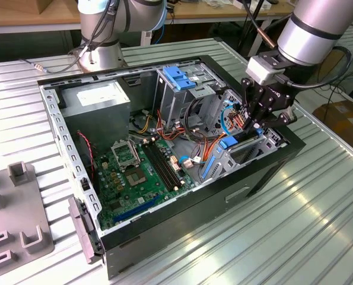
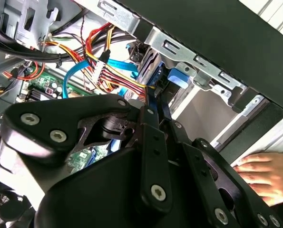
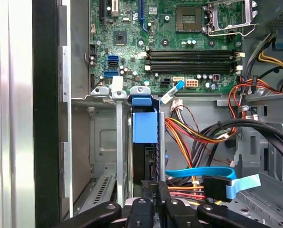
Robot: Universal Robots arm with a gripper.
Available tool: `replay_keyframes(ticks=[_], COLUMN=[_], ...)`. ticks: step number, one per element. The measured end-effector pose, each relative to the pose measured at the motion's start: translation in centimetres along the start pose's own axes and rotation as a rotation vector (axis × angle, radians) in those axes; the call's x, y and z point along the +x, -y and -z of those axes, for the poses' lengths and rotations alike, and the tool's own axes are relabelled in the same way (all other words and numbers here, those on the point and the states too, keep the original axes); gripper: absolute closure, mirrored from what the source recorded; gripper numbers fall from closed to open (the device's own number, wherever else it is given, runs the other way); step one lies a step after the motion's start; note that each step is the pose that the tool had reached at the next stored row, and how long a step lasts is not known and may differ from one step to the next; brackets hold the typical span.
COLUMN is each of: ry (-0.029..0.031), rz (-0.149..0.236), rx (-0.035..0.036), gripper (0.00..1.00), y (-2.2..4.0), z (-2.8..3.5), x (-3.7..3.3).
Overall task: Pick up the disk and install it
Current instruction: 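Insert the first disk wire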
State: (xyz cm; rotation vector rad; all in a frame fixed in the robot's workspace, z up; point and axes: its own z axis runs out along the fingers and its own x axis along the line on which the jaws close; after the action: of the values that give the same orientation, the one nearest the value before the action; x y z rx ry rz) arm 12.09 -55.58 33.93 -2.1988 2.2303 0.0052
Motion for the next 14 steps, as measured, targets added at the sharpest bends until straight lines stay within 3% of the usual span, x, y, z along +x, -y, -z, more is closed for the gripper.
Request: replay_keyframes(ticks=[3,4,5,9,11,12,14], ry=[0.0017,0.0007,-0.0001,-0.0004,-0.0002,-0.0009,-0.0014], rz=[0.0,0.0,0.0,0.0,0.0,0.0,0.0], rx=[0.0001,0.0,0.0,0.0,0.0,0.0,0.0], gripper=[0.82,0.82,0.76,0.76,0.76,0.78,0.9], y=[0.0,0.01,0.01,0.01,0.01,0.01,0.01], z=[-0.08,0.08,0.35,1.5,1.56,1.58,1.58], x=[0.0,0.0,0.0,-0.02,-0.02,-0.02,-0.02])
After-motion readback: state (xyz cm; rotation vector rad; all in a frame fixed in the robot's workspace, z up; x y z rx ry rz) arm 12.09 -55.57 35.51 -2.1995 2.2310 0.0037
